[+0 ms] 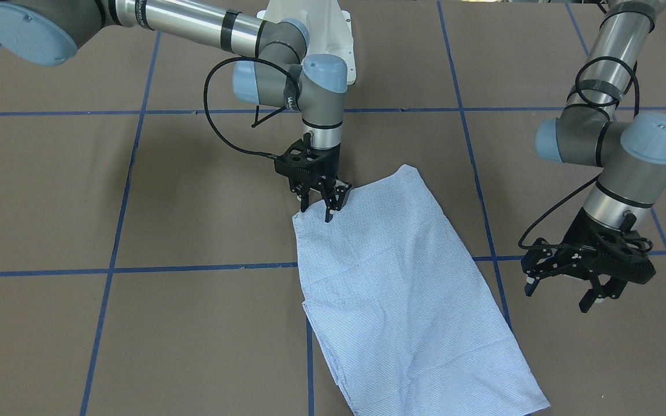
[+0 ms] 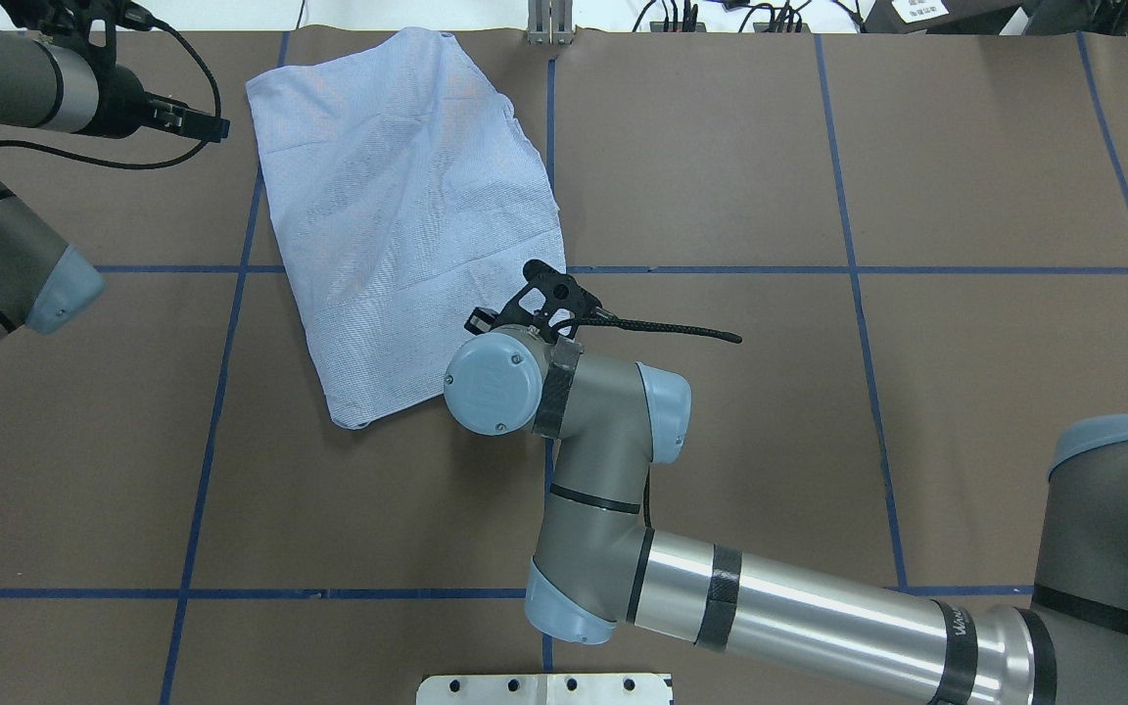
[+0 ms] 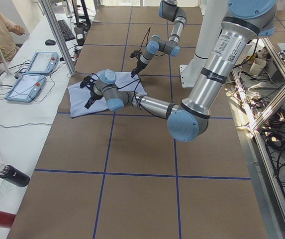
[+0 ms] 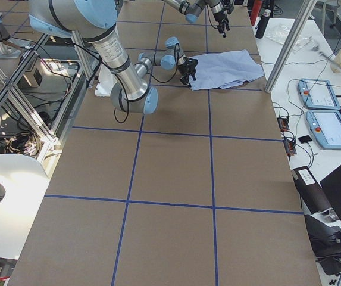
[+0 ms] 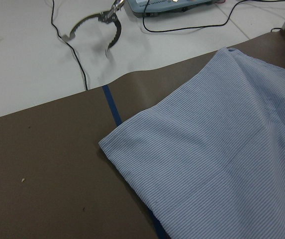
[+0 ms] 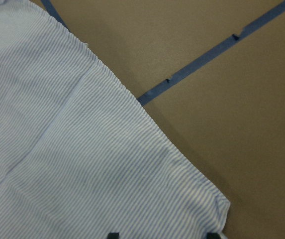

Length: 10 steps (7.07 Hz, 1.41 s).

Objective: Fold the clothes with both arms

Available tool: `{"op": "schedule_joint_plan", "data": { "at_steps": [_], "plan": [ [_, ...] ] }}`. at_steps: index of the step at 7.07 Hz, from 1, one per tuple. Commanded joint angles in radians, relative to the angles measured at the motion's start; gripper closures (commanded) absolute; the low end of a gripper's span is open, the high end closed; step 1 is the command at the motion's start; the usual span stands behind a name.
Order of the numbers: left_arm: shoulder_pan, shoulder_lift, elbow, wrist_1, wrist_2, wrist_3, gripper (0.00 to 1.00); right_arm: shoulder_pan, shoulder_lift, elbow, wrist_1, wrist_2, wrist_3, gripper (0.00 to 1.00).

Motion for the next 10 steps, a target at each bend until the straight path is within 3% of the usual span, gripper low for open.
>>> {"op": "schedule_joint_plan", "data": {
  "at_steps": [1,2,5,7,8,9,10],
  "plan": [
    [0.0,0.002,-0.002,-0.003,0.0,0.0,0.0,0.0,0.002,-0.001,0.0,0.001,-0.001,0.93],
    [0.0,0.004,-0.002,-0.003,0.0,0.0,0.0,0.0,0.002,-0.001,-0.002,0.001,0.004,1.0],
    [0.0,0.009,-0.023,-0.003,-0.002,-0.047,0.0,0.009,-0.012,0.047,0.0,0.001,-0.003,1.0],
    [0.006,0.016,-0.05,-0.003,-0.008,-0.067,0.0,0.006,-0.153,0.273,-0.049,0.0,0.0,1.0],
    [0.011,0.031,-0.076,-0.003,-0.009,-0.069,0.0,-0.065,-0.265,0.411,-0.051,-0.055,0.007,1.0],
    [0.015,0.051,-0.113,-0.001,-0.011,-0.098,0.0,-0.16,-0.323,0.487,-0.052,-0.165,0.013,1.0],
    [0.02,0.074,-0.167,-0.003,-0.026,-0.144,0.0,-0.222,-0.358,0.535,-0.061,-0.218,0.039,1.0]
  ]
}}
